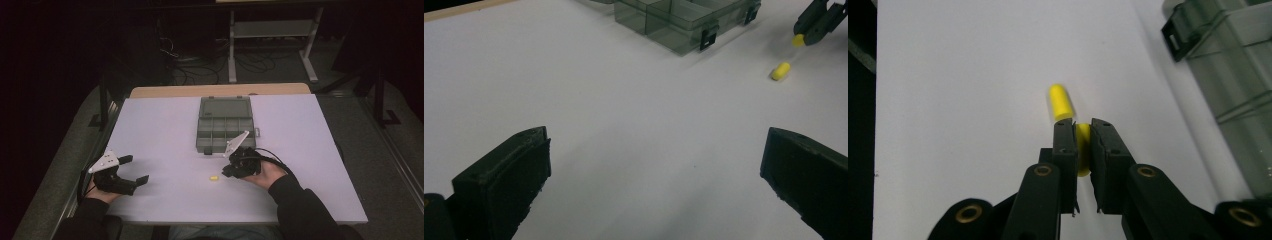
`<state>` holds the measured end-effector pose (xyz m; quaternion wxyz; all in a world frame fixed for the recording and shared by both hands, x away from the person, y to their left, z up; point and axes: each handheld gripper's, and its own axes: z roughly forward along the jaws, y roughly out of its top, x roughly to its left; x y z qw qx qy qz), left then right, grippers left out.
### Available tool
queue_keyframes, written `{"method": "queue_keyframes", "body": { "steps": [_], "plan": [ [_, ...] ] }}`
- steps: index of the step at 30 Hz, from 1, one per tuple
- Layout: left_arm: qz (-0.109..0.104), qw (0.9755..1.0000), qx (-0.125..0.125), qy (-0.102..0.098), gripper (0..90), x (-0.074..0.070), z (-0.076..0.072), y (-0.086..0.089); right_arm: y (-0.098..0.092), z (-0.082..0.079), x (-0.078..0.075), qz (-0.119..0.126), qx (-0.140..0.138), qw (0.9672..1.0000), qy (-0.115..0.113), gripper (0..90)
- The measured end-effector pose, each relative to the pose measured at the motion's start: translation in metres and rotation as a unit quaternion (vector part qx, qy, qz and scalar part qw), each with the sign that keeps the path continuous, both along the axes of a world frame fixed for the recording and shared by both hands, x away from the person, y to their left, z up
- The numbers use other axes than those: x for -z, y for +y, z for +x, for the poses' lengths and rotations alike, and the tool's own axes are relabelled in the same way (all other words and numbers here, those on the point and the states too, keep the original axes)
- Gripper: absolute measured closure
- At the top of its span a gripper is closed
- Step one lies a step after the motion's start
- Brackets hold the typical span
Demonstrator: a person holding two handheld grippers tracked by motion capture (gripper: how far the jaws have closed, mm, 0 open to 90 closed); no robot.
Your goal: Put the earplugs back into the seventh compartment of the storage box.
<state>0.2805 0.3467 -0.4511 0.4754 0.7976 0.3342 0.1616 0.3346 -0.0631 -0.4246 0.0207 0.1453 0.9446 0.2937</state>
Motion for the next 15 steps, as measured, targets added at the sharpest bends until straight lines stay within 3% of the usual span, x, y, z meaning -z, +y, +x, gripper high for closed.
{"method": "queue_keyframes", "body": {
  "steps": [15],
  "plan": [
    [0.000,1.0000,0.003,0.002,0.0,0.000,0.000,-0.001,-0.006,0.016,-0.040,0.003,0.013,0.9995,-0.029,80.5]
  ]
}}
